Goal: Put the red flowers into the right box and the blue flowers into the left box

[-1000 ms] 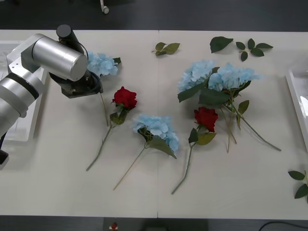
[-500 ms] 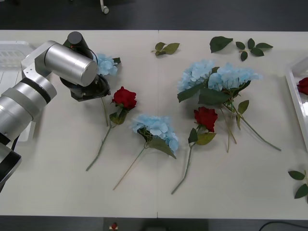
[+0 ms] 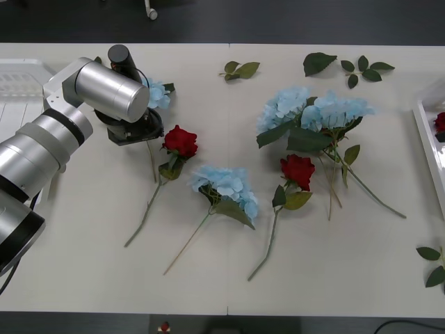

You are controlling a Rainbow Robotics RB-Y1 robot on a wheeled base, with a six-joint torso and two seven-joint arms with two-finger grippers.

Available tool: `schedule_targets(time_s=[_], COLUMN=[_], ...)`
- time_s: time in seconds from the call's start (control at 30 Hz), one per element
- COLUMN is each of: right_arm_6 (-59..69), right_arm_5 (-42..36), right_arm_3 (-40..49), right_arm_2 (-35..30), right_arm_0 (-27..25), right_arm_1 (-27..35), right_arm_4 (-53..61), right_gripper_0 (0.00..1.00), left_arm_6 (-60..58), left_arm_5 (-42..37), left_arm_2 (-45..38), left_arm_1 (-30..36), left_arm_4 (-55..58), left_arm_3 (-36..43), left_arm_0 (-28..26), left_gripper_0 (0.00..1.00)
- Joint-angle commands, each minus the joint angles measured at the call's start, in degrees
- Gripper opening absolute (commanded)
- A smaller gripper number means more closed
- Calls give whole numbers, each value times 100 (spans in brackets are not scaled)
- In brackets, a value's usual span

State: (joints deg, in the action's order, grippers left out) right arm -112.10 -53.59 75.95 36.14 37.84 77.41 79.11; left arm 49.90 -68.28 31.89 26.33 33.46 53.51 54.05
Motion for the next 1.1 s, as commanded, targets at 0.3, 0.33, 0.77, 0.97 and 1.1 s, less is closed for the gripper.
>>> schedule_targets(time_s=[0.3,0.33,0.77,0.97,1.1], right_arm_6=[2061,2175,2720,2659,2632], right_arm_5=[-1251,-1304,-556,-495,-275], right_arm_3=[1722,1818,2126,1898,1634], right_arm_2=[33,112,1378,1387,1387], right_arm_0=[22,22,22,22,22], right_arm_1=[-464,-517,-991,-1272,-1457], right_arm_4=[-2286,-2444,-3033,-2989,-2928], right_gripper_0=[89,89,89,89,89], left_arm_6=[-147,-147,-129,-129,-129], left_arm_5=[96,96,87,96,87], left_arm_2=[107,107,107,107,107], left_arm_1=[-31,-31,-119,-137,-145], left_arm_4=[-94,-94,-94,-85,-85], left_arm_3=[-8,-16,-201,-254,-254], left_arm_0=[237,237,237,237,220], left_gripper_0=[100,100,100,98,96])
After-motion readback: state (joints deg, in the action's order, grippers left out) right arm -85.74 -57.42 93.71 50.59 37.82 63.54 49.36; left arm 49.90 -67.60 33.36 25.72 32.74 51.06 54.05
